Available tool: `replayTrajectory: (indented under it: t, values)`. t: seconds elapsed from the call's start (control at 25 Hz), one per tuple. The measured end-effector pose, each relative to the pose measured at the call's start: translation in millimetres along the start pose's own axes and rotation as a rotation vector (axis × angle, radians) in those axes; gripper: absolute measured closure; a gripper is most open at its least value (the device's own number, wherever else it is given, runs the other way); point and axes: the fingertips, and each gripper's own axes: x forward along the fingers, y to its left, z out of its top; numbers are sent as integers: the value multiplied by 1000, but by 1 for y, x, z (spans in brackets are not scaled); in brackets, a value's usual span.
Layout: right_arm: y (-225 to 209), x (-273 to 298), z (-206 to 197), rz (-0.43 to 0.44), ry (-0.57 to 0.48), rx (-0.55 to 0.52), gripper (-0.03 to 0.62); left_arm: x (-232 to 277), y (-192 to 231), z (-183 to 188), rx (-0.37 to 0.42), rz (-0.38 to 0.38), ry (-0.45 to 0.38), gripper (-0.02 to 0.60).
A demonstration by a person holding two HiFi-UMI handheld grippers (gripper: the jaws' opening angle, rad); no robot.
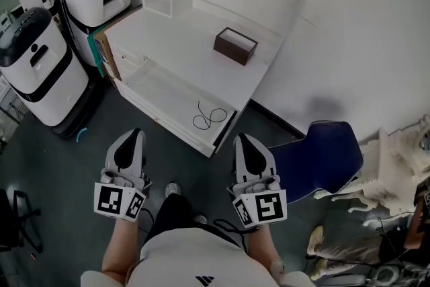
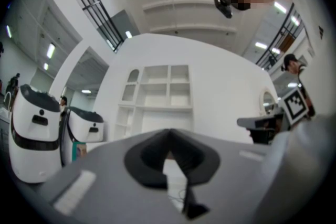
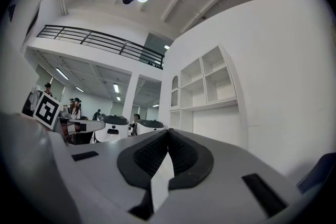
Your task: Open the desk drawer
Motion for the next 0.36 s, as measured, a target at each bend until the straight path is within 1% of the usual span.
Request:
replayTrajectory:
  t: [0.36]
  values:
    - [0, 1, -1, 3, -5, 14, 594, -1, 3, -1, -15, 12, -1, 575]
